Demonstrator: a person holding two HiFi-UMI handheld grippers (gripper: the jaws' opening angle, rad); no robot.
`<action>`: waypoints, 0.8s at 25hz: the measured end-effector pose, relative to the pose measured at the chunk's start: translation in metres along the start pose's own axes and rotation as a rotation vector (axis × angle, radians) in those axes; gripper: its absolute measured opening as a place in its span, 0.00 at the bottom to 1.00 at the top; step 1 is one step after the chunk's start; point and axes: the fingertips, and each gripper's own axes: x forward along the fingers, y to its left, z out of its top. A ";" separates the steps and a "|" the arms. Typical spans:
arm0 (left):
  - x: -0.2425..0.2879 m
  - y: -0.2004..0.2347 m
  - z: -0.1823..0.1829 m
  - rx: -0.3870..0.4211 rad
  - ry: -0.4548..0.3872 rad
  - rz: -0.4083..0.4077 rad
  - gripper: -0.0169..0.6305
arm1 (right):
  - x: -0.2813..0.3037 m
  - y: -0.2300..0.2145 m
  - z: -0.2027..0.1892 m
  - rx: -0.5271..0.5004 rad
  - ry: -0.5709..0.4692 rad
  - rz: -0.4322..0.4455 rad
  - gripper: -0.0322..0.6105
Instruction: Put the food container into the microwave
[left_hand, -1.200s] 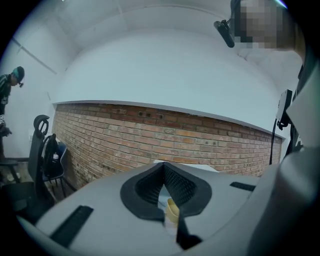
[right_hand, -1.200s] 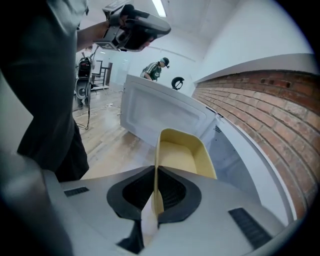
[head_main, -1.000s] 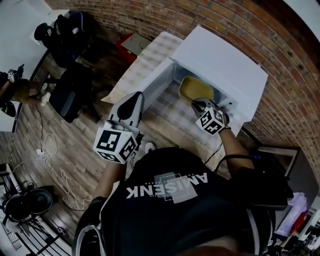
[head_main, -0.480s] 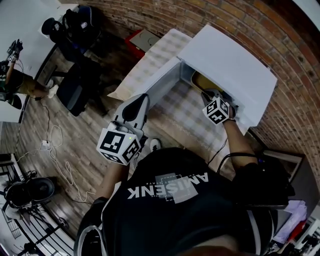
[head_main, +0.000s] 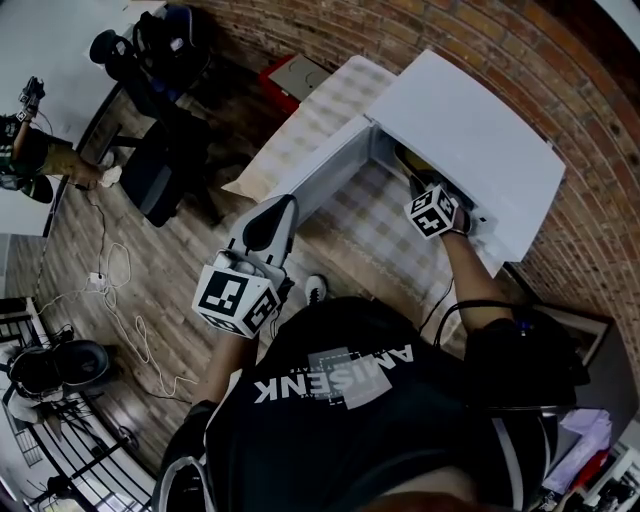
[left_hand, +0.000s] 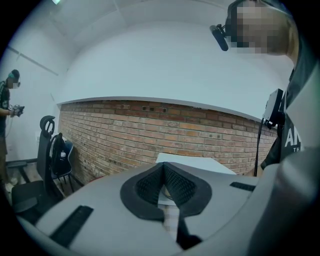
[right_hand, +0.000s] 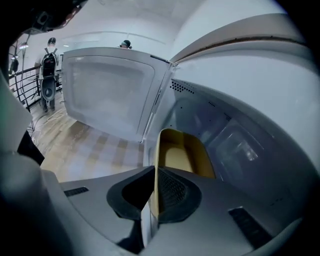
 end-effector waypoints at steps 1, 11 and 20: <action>0.000 0.002 0.000 -0.001 0.001 0.003 0.05 | 0.002 -0.002 0.000 0.007 0.004 -0.006 0.13; 0.002 0.017 -0.004 0.000 0.021 0.013 0.05 | 0.029 -0.017 0.001 0.062 0.055 -0.053 0.13; -0.002 0.017 -0.004 0.067 0.031 -0.002 0.05 | 0.046 -0.029 -0.008 0.074 0.099 -0.107 0.13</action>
